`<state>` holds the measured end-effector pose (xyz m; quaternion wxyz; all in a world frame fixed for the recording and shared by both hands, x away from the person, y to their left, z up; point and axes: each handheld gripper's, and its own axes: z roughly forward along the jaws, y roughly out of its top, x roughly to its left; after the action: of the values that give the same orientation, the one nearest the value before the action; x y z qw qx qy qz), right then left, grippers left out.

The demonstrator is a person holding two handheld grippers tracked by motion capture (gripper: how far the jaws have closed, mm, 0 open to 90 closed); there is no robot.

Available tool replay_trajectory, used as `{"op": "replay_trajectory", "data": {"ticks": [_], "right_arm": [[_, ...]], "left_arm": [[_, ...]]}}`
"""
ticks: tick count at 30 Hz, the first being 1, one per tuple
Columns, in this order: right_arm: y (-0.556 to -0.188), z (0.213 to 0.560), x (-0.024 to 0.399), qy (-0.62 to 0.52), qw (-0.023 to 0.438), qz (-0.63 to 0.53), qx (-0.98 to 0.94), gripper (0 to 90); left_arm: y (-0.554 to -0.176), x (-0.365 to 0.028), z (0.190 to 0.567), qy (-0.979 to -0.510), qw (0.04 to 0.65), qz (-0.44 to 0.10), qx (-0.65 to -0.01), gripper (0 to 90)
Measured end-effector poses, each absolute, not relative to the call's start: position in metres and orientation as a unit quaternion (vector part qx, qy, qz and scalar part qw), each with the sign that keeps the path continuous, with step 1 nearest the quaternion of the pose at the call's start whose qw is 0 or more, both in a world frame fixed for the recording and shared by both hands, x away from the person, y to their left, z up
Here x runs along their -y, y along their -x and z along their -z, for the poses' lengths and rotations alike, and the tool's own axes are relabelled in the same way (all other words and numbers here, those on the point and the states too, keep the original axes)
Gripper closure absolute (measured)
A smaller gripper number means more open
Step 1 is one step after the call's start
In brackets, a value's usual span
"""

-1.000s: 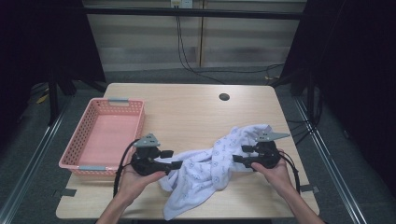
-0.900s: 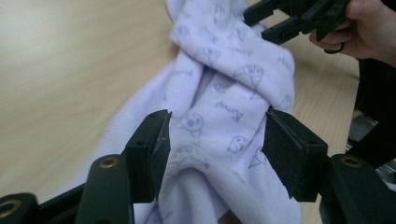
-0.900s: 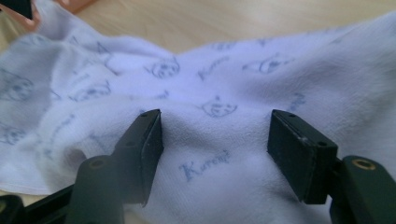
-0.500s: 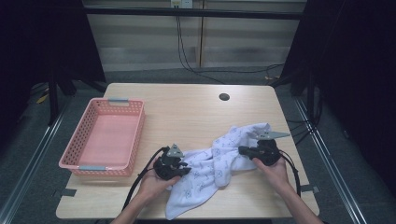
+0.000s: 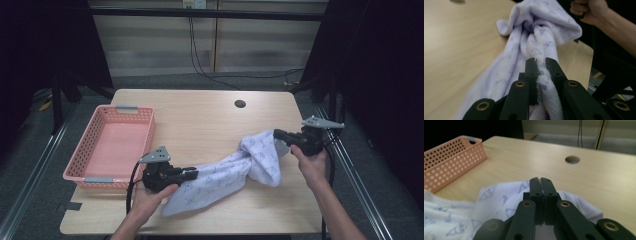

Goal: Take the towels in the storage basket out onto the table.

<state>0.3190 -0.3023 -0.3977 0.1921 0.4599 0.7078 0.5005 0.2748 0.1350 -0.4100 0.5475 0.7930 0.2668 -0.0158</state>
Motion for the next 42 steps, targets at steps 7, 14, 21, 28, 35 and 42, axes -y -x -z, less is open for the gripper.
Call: {"op": "replay_trajectory", "data": {"ticks": [7, 14, 21, 28, 35, 42], "right_arm": [[-0.36, 0.337, 0.315, -0.476, 0.249, -0.497, -0.682, 89.2], [-0.392, 0.329, 0.318, -0.496, 0.275, -0.458, -0.684, 72.7], [-0.384, 0.366, 0.308, -0.494, 0.243, -0.455, -0.7, 54.2], [-0.339, 0.402, 0.281, -0.451, 0.175, -0.461, -0.744, 52.6], [-0.299, 0.448, 0.25, -0.422, 0.096, -0.455, -0.778, 49.4], [-0.282, 0.495, 0.205, -0.389, 0.038, -0.409, -0.825, 41.3]], "left_arm": [[-0.266, -0.159, 0.378, -0.772, 0.579, -0.01, -0.263, 81.2], [-0.265, -0.162, 0.398, -0.793, 0.54, 0.0, -0.284, 69.4], [-0.28, -0.161, 0.425, -0.805, 0.505, 0.011, -0.311, 53.2], [-0.297, -0.154, 0.455, -0.82, 0.465, 0.02, -0.334, 55.7], [-0.3, -0.142, 0.484, -0.854, 0.409, 0.037, -0.318, 62.2], [-0.295, -0.129, 0.496, -0.871, 0.377, 0.04, -0.312, 84.5]]}}
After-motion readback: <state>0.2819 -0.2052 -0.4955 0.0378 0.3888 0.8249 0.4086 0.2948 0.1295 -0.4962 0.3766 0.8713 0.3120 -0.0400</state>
